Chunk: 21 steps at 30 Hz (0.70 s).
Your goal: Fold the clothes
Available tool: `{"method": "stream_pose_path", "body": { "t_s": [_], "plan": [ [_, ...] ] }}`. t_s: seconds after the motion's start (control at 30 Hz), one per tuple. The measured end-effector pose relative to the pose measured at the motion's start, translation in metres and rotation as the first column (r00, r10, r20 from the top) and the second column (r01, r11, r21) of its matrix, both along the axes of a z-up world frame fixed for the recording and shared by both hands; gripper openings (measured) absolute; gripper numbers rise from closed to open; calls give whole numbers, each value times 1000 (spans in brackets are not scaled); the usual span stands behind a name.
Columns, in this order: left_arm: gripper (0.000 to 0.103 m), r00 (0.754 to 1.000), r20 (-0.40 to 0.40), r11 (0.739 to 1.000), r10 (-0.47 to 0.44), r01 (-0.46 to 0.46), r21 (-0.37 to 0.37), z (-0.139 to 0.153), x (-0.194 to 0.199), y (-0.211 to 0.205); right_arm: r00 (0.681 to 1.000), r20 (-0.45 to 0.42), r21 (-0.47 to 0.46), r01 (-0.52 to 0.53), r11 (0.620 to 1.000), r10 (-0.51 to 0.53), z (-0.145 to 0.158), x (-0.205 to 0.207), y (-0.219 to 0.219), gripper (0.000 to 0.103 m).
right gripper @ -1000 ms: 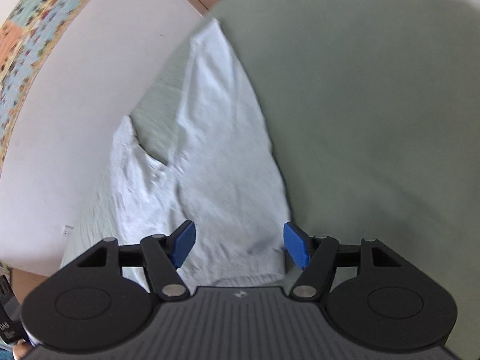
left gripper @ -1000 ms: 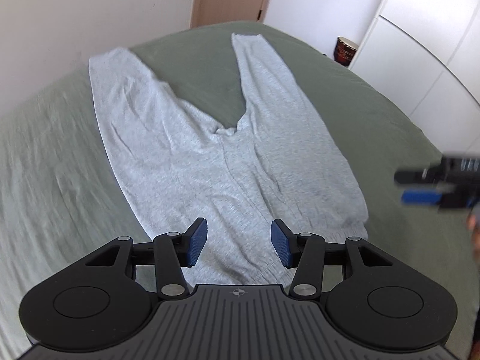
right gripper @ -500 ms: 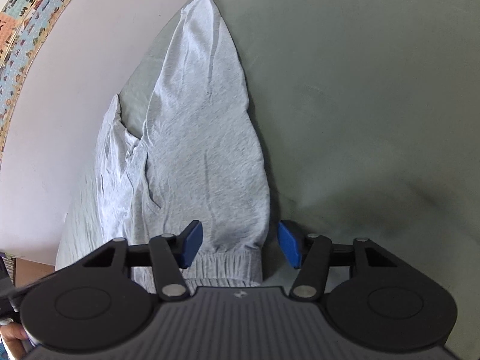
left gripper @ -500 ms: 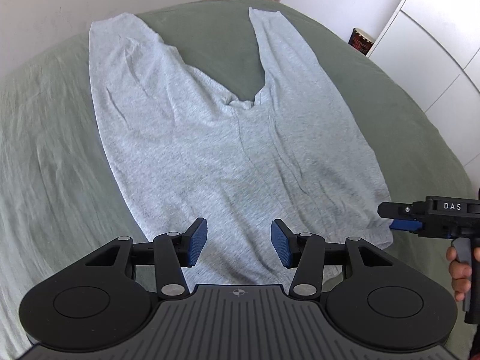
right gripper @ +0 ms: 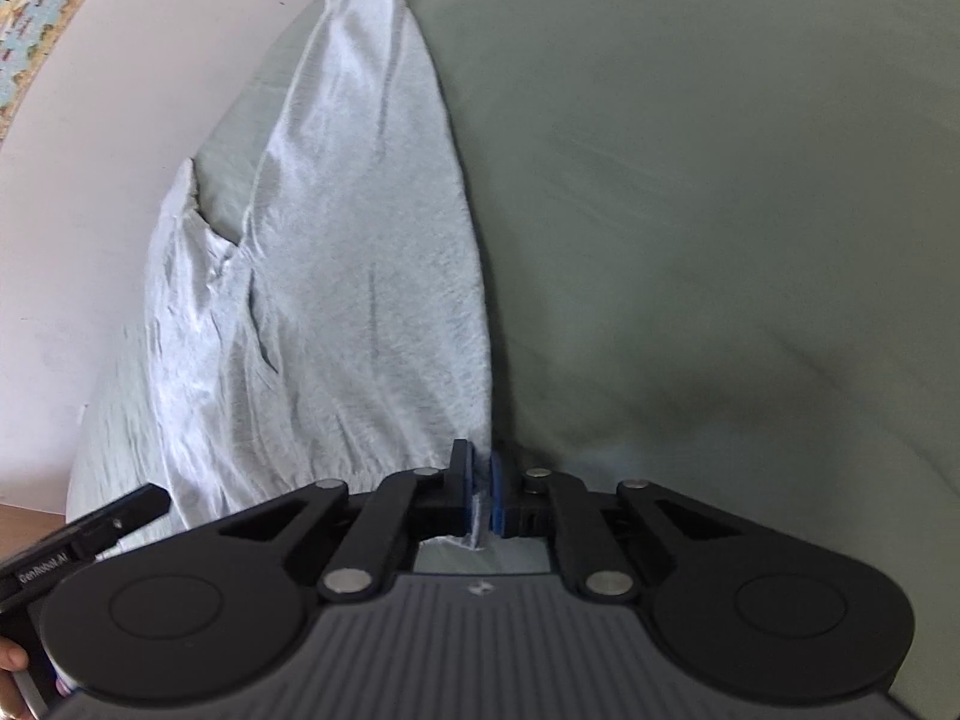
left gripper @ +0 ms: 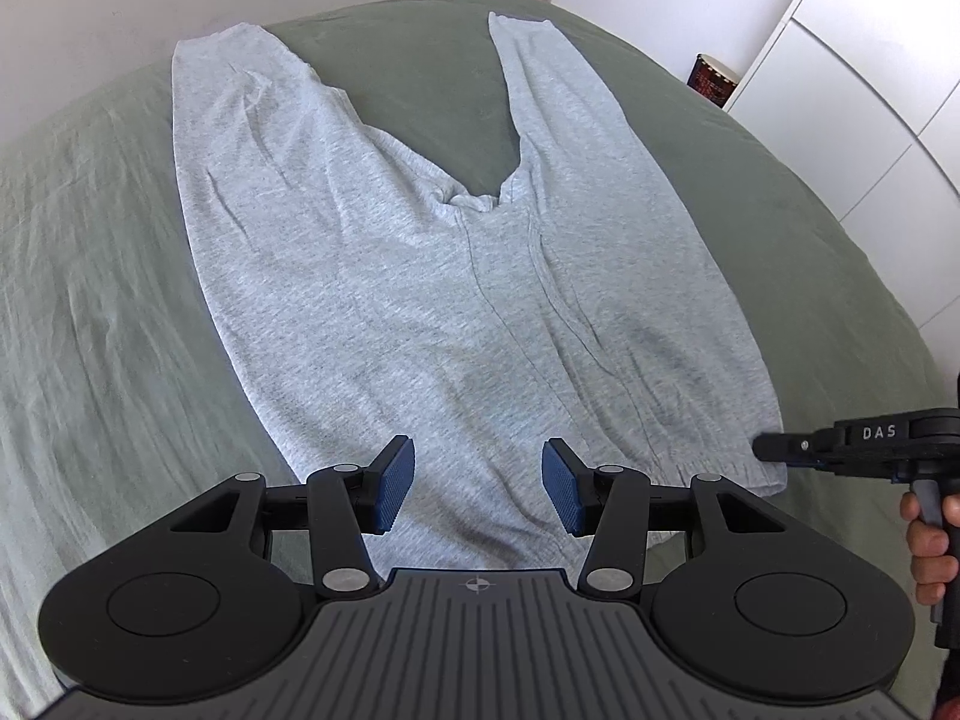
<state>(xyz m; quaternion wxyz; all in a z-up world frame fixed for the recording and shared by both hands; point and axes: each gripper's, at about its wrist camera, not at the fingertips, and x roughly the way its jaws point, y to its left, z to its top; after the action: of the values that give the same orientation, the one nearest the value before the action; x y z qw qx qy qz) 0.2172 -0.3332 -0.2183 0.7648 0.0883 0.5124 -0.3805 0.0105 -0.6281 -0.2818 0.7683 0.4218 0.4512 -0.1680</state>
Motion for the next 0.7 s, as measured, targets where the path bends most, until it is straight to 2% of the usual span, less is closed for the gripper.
{"method": "stream_pose_path", "body": {
  "t_s": [0.17, 0.23, 0.4, 0.57, 0.7],
  "plan": [
    [46, 1000, 1, 1000, -6, 6, -2, 0, 0, 0, 1000, 1, 21, 19, 1000, -19, -3, -2, -1, 8],
    [46, 1000, 2, 1000, -7, 7, -1, 0, 1, 1, 1000, 12, 29, 11, 1000, -12, 1, -1, -3, 20],
    [46, 999, -33, 1000, -9, 9, 25, -10, -2, 11, 998, 60, 56, 22, 998, -26, 17, -3, -15, 38],
    [46, 988, -150, 999, 18, -11, 50, -38, -18, 37, 998, 59, 66, 7, 998, -10, 15, 0, -16, 39],
    [46, 979, -190, 998, 67, -67, 4, -39, -22, 55, 999, 48, 73, -19, 997, 16, 9, 5, -12, 39]
  ]
}}
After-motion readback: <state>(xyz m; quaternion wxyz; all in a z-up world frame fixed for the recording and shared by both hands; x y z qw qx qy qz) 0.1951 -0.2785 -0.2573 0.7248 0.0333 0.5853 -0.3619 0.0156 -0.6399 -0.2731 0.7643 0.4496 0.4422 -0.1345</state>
